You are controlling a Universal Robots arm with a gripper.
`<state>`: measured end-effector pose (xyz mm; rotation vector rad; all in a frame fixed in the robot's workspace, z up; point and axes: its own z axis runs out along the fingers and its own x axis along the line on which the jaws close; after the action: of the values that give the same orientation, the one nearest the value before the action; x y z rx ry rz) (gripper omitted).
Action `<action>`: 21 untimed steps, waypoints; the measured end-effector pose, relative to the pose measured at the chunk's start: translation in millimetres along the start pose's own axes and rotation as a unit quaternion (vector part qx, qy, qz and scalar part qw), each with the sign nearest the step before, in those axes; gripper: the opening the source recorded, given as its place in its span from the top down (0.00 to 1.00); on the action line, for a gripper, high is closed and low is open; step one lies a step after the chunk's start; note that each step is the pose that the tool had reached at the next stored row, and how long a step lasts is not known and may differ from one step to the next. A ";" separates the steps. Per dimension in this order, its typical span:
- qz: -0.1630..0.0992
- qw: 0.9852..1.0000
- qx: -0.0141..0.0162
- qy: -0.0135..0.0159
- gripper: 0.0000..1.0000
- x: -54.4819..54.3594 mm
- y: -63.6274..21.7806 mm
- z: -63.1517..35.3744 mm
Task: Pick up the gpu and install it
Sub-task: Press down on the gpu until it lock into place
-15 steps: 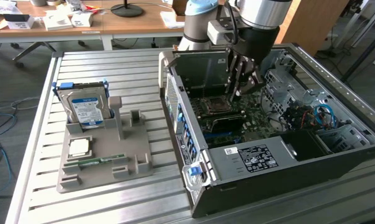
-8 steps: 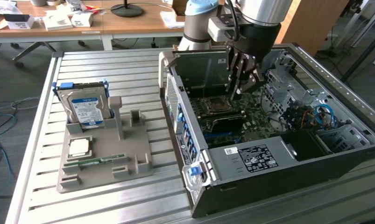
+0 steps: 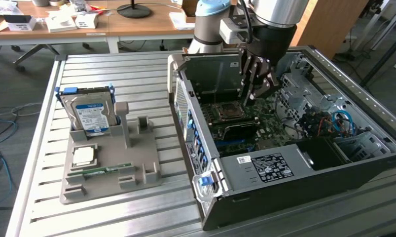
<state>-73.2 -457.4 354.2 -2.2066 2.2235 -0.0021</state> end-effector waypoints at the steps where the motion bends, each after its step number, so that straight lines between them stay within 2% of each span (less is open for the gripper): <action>1: 0.000 1.000 0.000 0.000 0.66 0.0 0.0 0.0; 3: 0.000 1.000 0.000 0.000 0.67 0.0 0.0 0.0; 5: 0.000 1.000 0.000 0.000 0.80 0.0 0.0 0.0; 6: 0.000 1.000 0.000 0.000 0.80 0.0 0.0 0.0; 8: 0.000 1.000 0.000 0.000 0.89 0.0 0.0 0.0; 14: 0.000 1.000 0.000 0.000 0.89 0.0 0.0 0.5; 21: 0.000 1.000 0.000 0.000 0.89 0.1 0.1 12.5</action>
<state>-73.2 -457.4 341.8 -2.2063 2.2232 -0.0027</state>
